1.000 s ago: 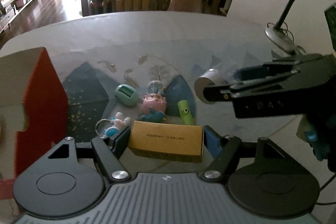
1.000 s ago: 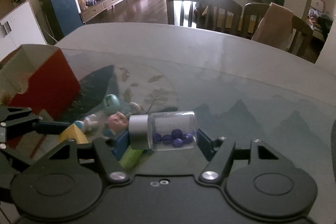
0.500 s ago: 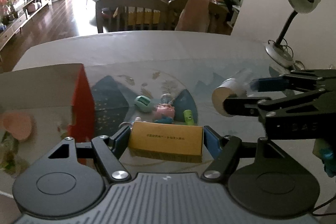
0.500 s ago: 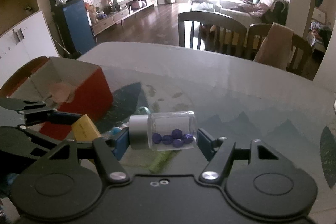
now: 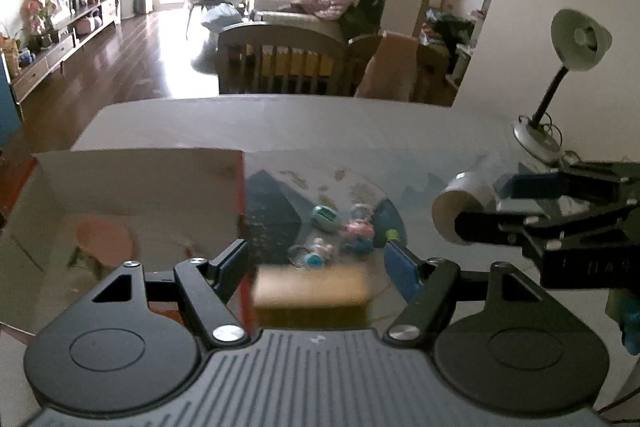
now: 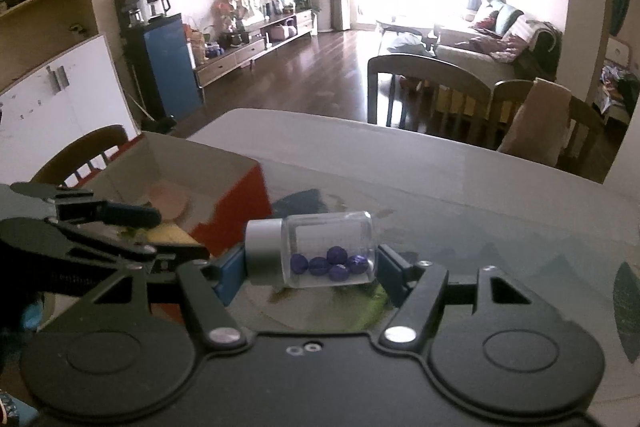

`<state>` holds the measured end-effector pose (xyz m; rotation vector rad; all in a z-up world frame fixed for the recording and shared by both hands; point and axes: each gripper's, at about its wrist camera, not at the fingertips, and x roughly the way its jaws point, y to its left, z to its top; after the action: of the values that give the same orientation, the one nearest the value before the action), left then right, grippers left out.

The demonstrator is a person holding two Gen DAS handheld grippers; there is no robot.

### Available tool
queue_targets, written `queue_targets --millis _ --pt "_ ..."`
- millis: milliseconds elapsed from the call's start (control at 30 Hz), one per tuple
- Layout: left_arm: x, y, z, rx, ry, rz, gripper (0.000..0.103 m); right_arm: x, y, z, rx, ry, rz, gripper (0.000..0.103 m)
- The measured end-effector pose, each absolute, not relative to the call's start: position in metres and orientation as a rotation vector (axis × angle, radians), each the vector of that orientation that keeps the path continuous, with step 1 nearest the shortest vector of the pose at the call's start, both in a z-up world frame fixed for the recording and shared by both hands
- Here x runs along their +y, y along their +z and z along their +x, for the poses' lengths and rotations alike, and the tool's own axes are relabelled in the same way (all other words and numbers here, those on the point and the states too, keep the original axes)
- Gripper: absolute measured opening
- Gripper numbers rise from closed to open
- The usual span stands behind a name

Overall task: Organize rigid objects
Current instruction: 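Grasp the yellow box with the left tool while the right tool holds the pill bottle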

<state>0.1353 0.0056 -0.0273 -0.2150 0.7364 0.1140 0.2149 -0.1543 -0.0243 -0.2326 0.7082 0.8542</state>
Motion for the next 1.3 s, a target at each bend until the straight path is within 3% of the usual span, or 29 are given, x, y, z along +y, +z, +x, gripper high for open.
queue_targets --millis 400,1100,1300 --pt "0.046 -0.028 0.112 0.750 0.096 -0.191 0.074 -0.125 -0.026 0.192 0.709 0.805 -0.232 0.068" --pt "-0.075 -0.108 0.137 0.878 0.137 -0.163 0.074 -0.189 -0.067 0.233 0.813 0.829 -0.277 0.068" --pt "-0.091 -0.105 0.156 0.897 0.059 0.000 0.074 -0.202 -0.074 0.246 0.827 0.856 -0.278 0.068"
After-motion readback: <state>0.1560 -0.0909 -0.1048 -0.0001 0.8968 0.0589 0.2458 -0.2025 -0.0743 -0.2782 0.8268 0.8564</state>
